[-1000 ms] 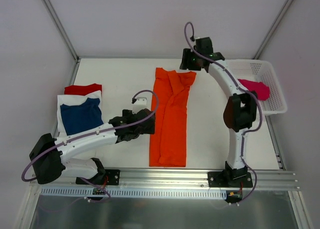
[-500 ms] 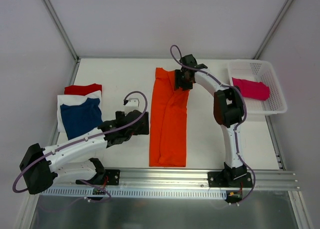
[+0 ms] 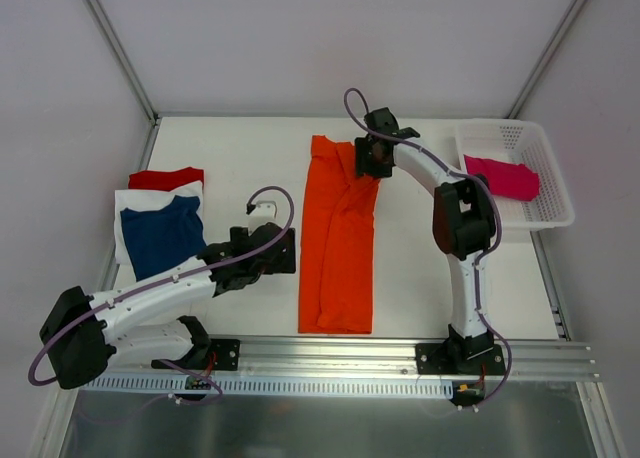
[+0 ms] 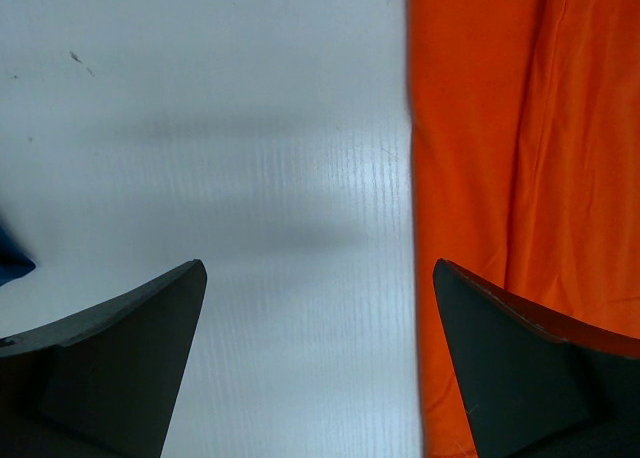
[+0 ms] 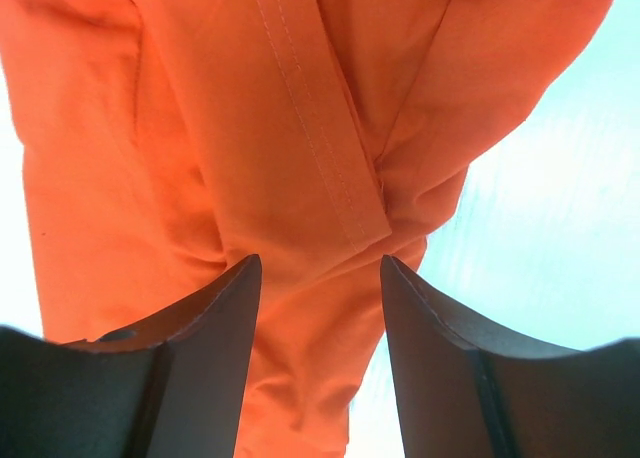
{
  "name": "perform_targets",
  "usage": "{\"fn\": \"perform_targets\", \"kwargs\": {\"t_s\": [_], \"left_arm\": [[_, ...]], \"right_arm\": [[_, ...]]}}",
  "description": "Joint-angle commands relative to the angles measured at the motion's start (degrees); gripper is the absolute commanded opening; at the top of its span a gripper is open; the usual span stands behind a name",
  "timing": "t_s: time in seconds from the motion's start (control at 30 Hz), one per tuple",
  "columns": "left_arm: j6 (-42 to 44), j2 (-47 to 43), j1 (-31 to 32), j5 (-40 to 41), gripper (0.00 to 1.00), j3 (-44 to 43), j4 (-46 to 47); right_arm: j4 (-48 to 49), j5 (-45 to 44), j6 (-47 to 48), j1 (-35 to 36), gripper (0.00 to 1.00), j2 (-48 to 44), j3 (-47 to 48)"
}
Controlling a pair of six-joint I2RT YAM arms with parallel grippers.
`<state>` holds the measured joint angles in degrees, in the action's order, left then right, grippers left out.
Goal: Fold and stack the t-shirts
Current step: Fold the tshirt
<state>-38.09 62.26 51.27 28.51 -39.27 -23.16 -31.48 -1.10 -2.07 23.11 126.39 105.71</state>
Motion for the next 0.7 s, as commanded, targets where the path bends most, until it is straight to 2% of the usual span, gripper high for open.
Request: {"fn": "perform_targets", "kwargs": {"t_s": [0.0, 0.2, 0.67], "left_arm": [[-1.0, 0.9, -0.6, -1.1, 0.99, 0.3, 0.5], [-1.6, 1.5, -0.6, -1.5, 0.99, 0.9, 0.5], [-2.3, -1.6, -1.4, -1.5, 0.99, 4.5, 0.5]], "right_arm": [[0.6, -0.7, 0.4, 0.0, 0.54, -5.1, 0.1], [0.5, -1.9, 0.7, 0.1, 0.55, -5.5, -0.4], [0.5, -2.7, -0.1, 0.0, 0.55, -0.1, 1.8]]}}
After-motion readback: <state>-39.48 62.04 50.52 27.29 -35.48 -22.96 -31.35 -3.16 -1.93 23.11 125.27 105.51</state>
